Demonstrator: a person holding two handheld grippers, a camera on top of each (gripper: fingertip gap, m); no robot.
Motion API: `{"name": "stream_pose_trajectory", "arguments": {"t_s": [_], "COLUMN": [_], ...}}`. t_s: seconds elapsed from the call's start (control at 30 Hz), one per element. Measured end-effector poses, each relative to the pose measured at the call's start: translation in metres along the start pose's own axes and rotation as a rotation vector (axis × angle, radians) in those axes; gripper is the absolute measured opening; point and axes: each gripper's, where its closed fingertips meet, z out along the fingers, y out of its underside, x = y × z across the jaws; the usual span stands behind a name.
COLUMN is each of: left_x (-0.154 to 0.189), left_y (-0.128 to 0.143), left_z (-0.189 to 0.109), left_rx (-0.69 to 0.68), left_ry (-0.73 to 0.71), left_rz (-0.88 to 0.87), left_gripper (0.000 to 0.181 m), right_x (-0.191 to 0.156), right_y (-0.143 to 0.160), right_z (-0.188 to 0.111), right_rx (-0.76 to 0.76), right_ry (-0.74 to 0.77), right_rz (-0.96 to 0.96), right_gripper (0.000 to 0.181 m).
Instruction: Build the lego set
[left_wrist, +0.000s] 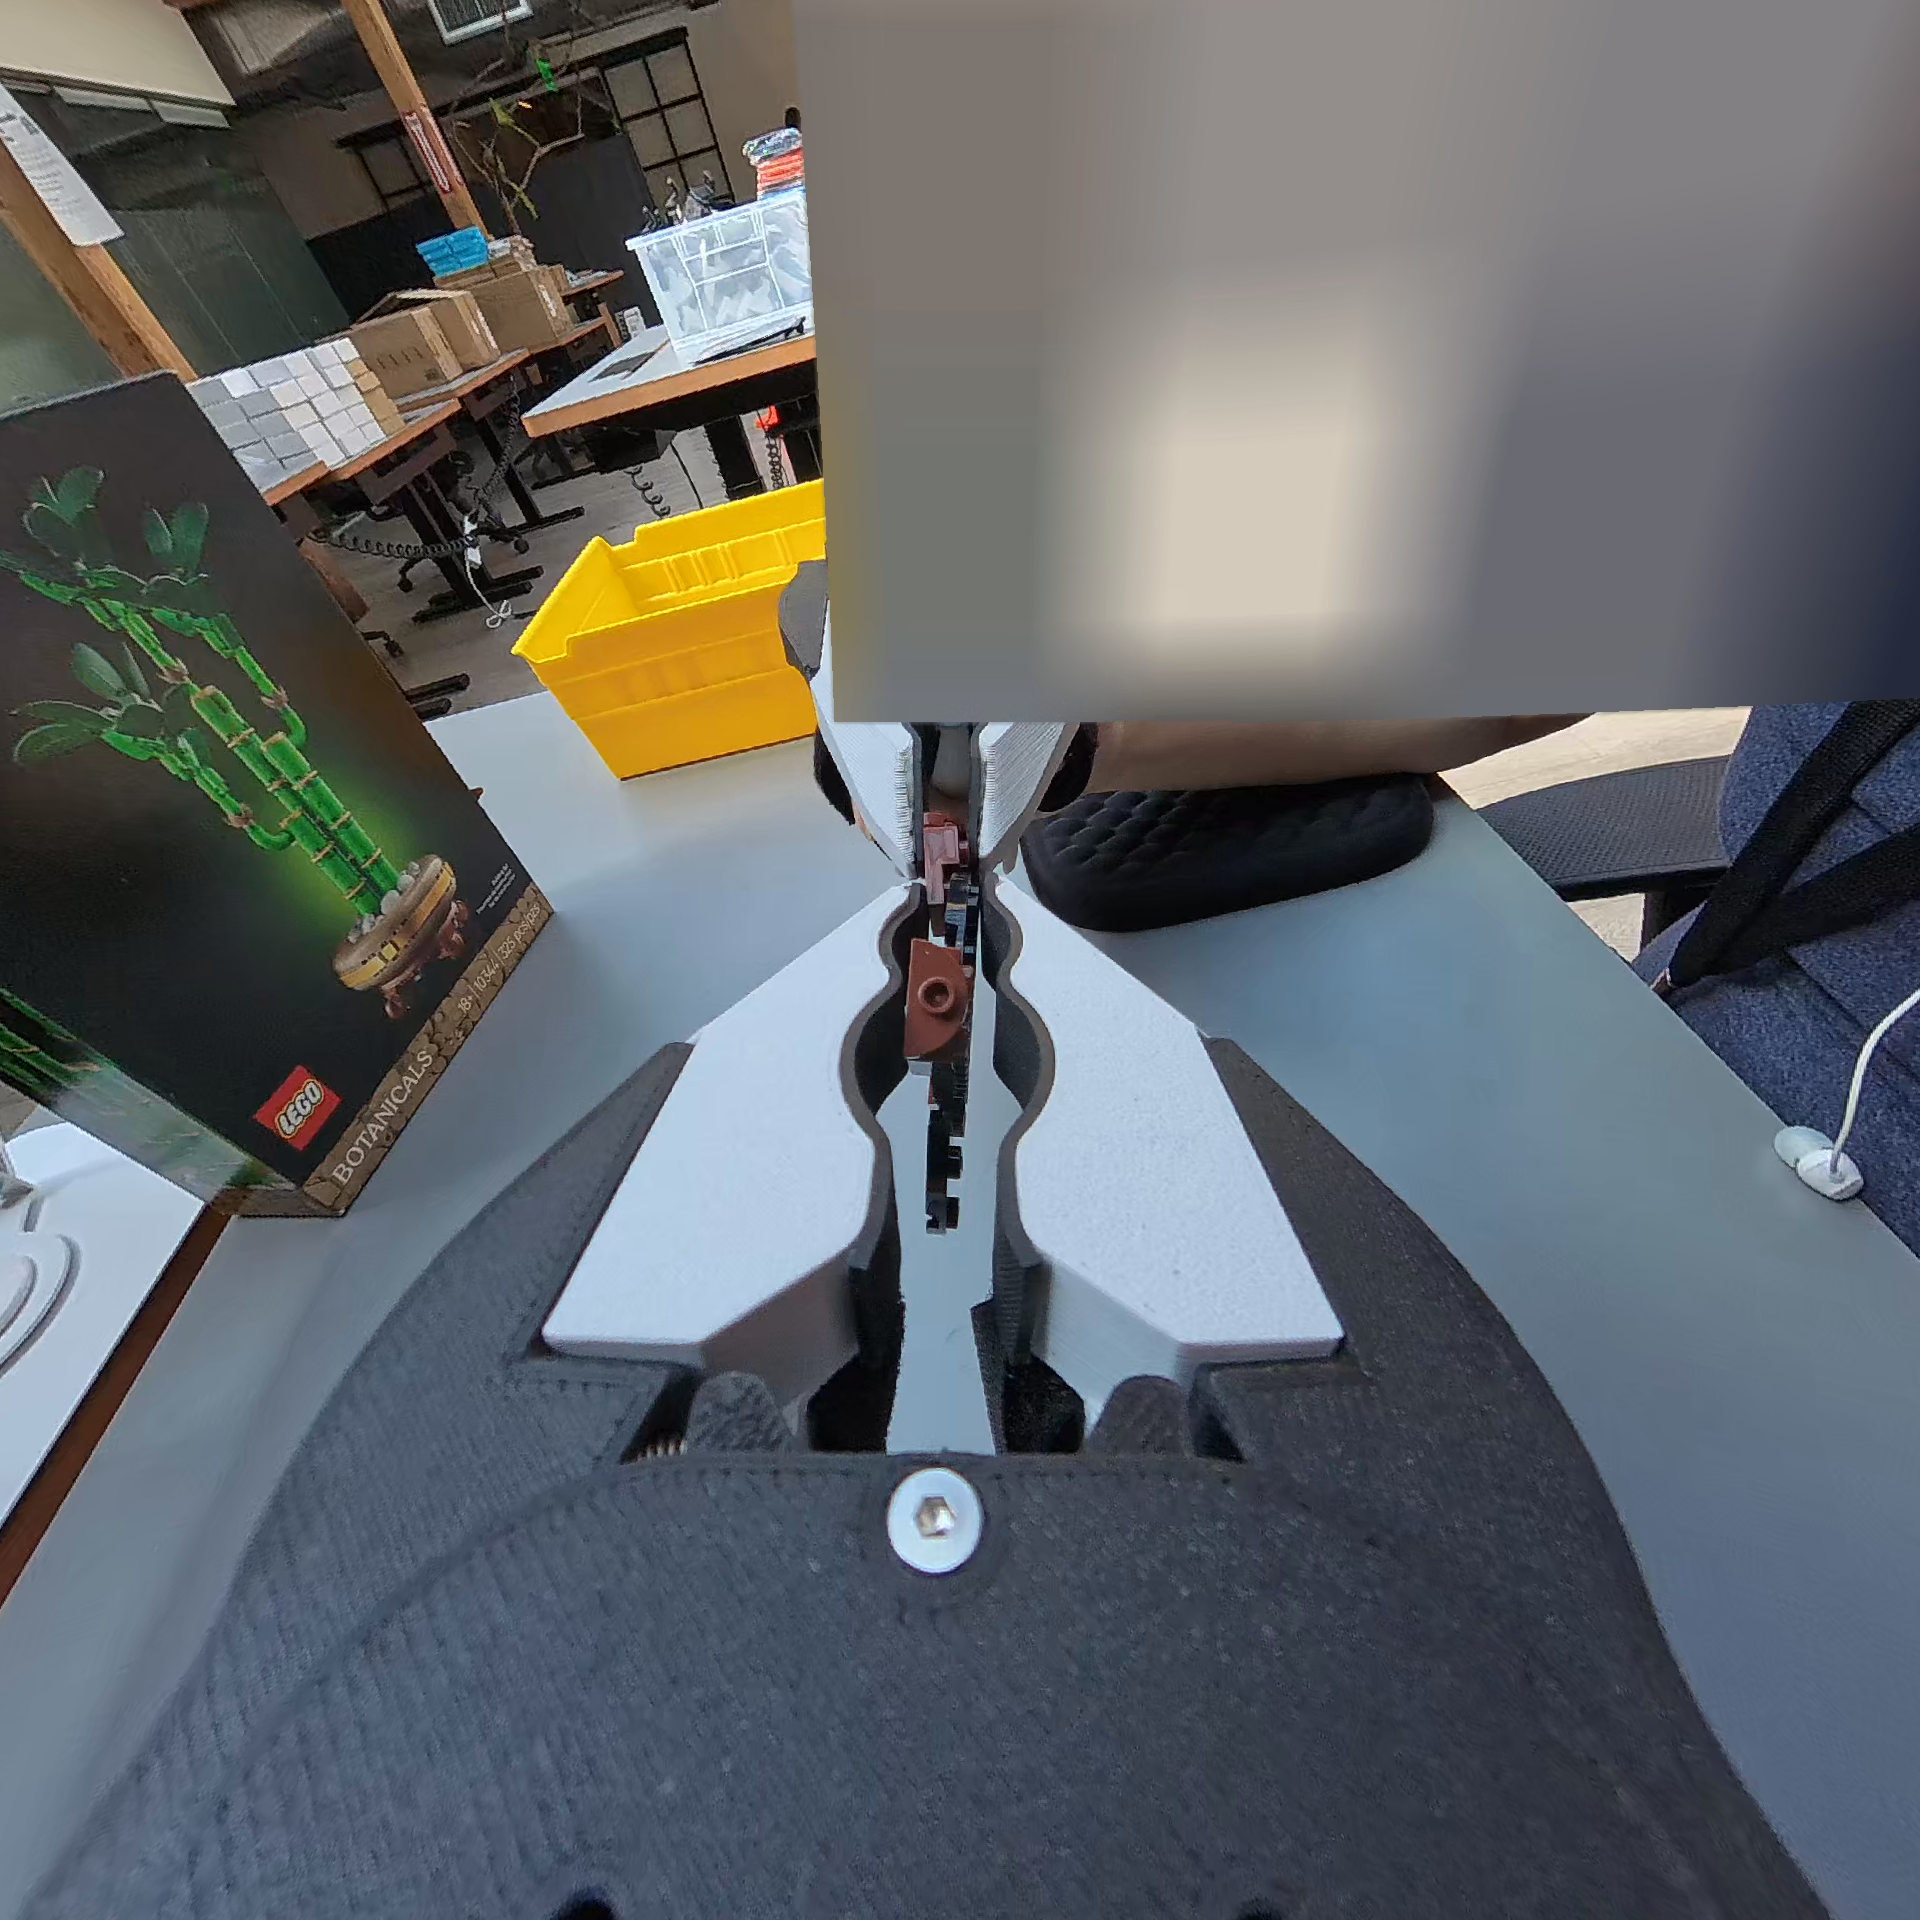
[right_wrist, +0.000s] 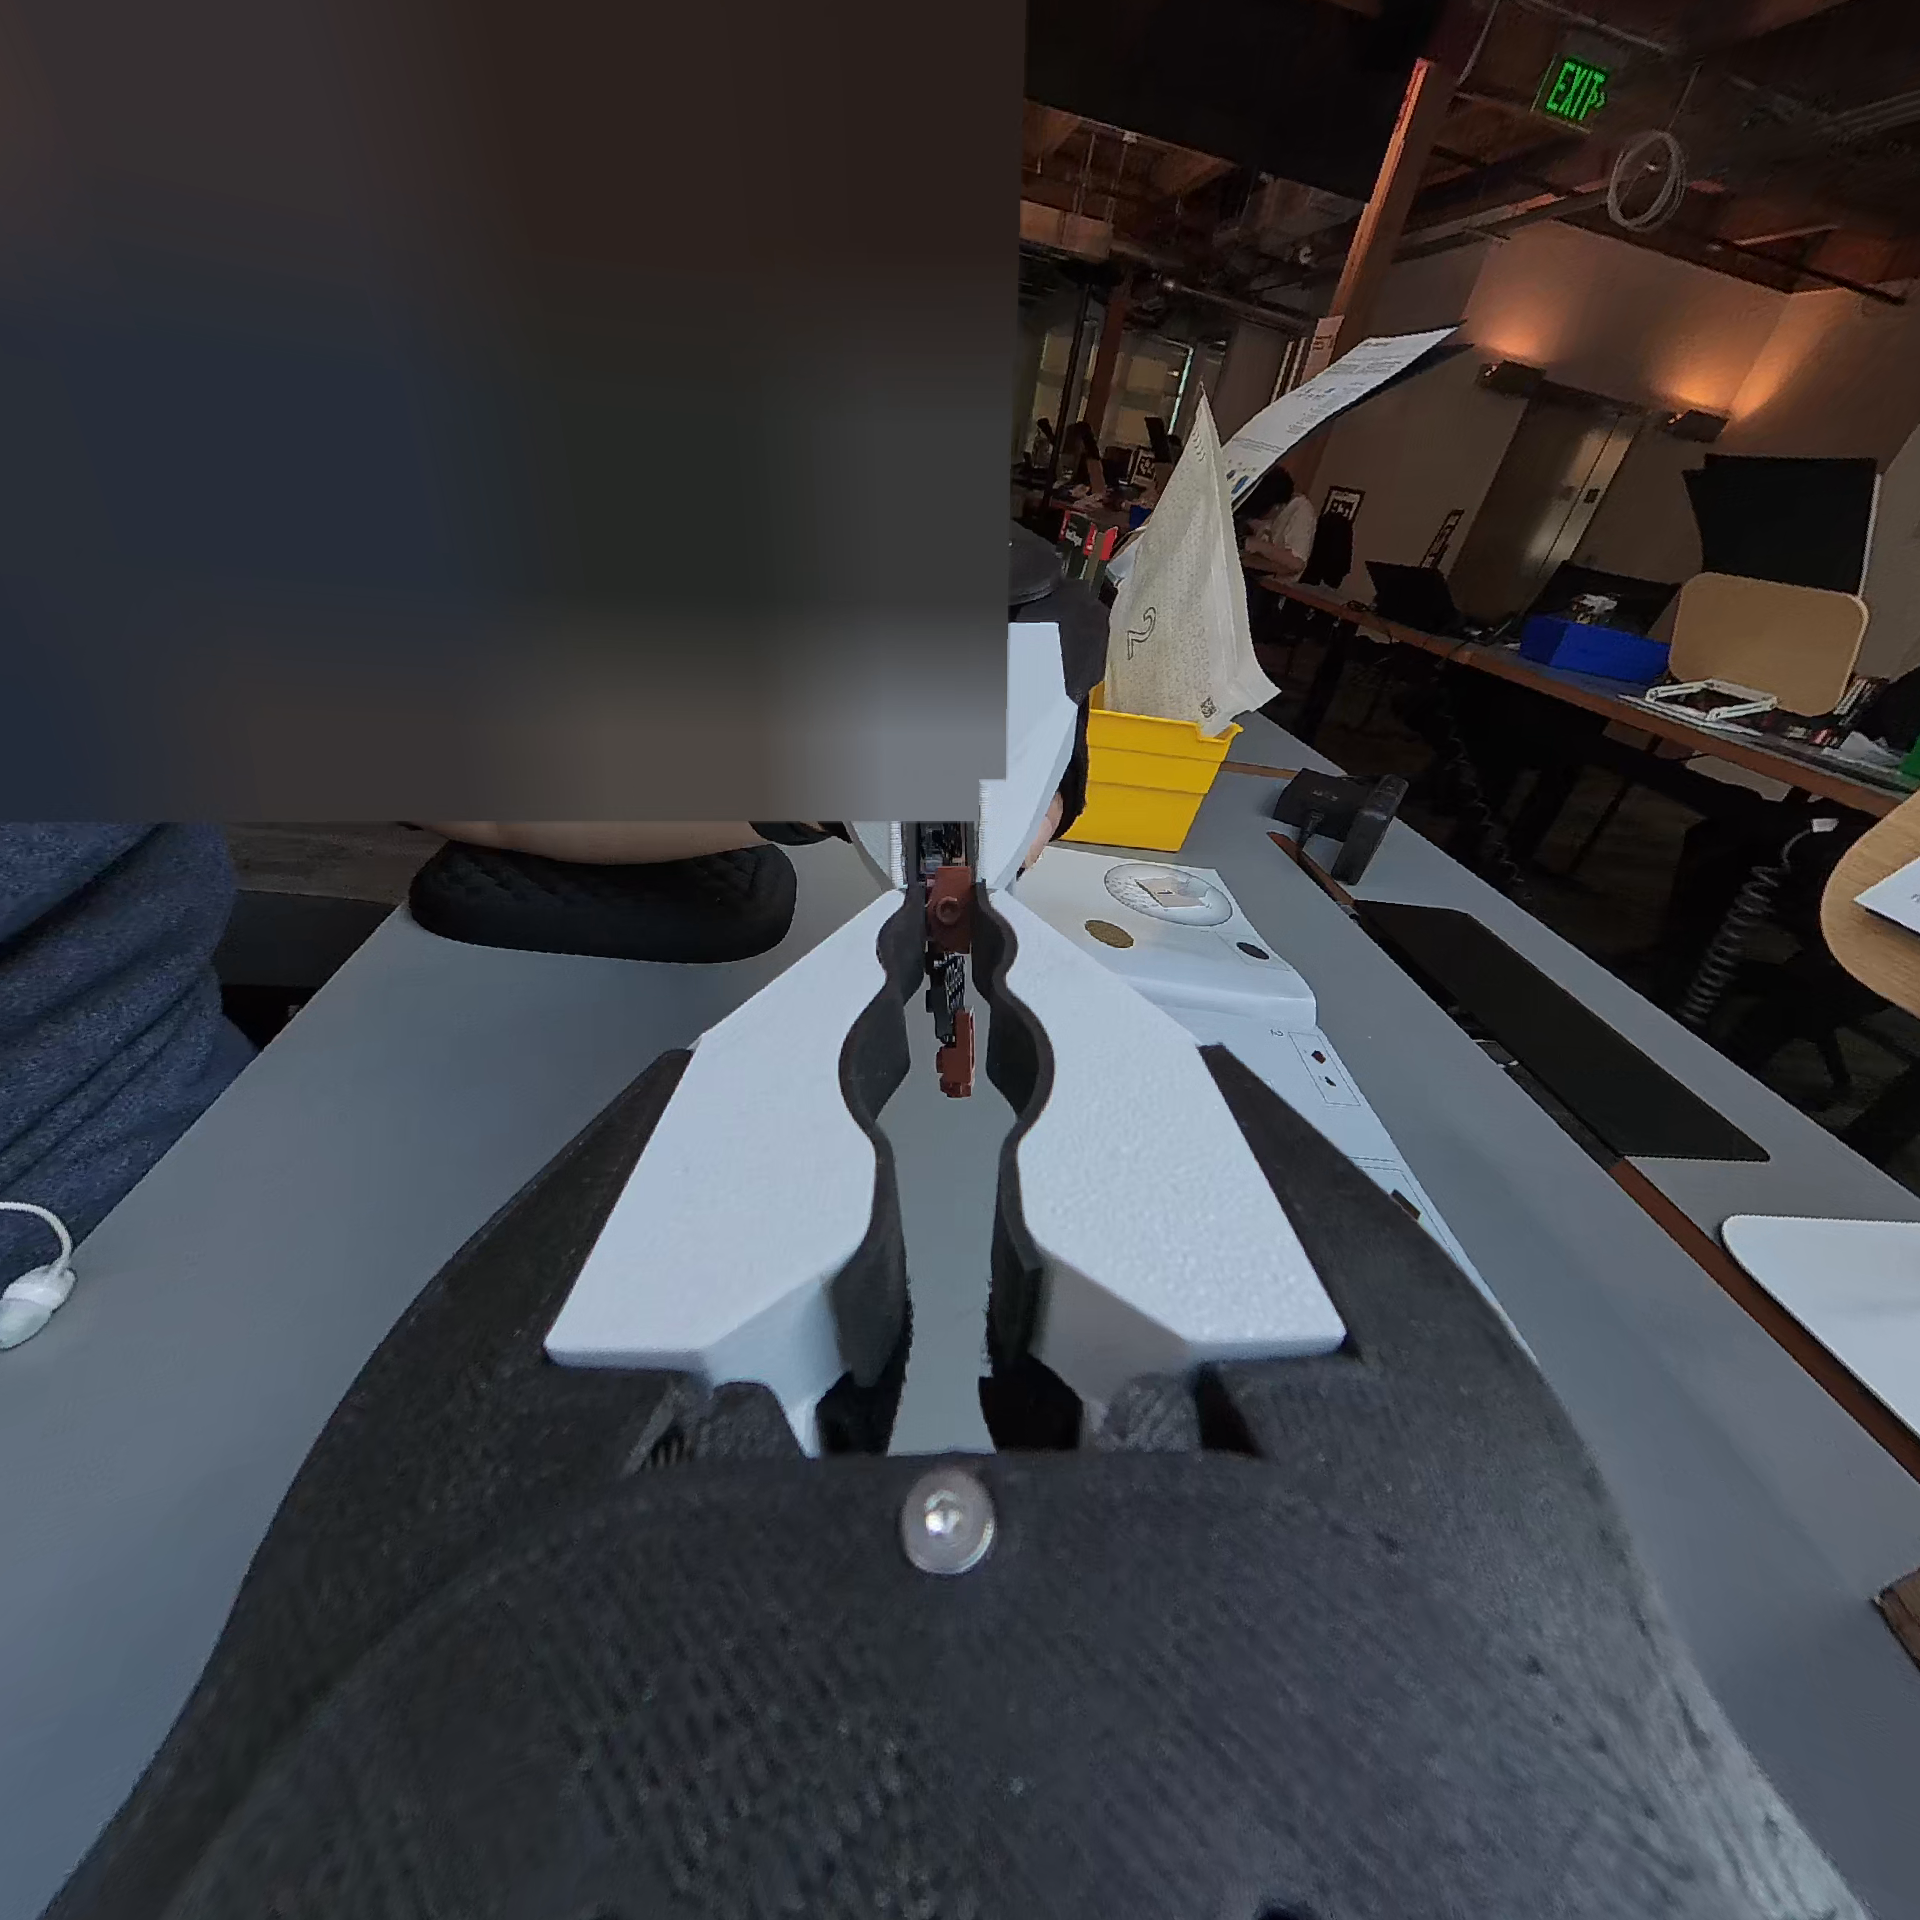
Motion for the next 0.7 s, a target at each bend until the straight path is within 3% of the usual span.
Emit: {"name": "stream_pose_trajectory", "arguments": {"t_s": [0.33, 0.47, 0.7], "left_x": [0.002, 0.005, -0.009], "left_y": [-0.004, -0.001, -0.007], "left_z": [-0.001, -0.001, -0.001], "left_rx": [-0.038, -0.079, 0.001], "left_ry": [-0.007, 0.003, 0.021], "left_rz": [0.02, 0.04, -0.229], "left_gripper": [0.007, 0.007, 0.006], "right_x": [-0.004, -0.006, 0.008], "right_y": [-0.003, 0.0, -0.009], "right_z": [0.001, 0.002, 0.0], "right_rx": [-0.022, -0.026, 0.083], "right_ry": [0.019, -0.02, -0.003], "right_rz": [-0.056, 0.003, 0.168], "right_gripper": [0.006, 0.007, 0.01]}}
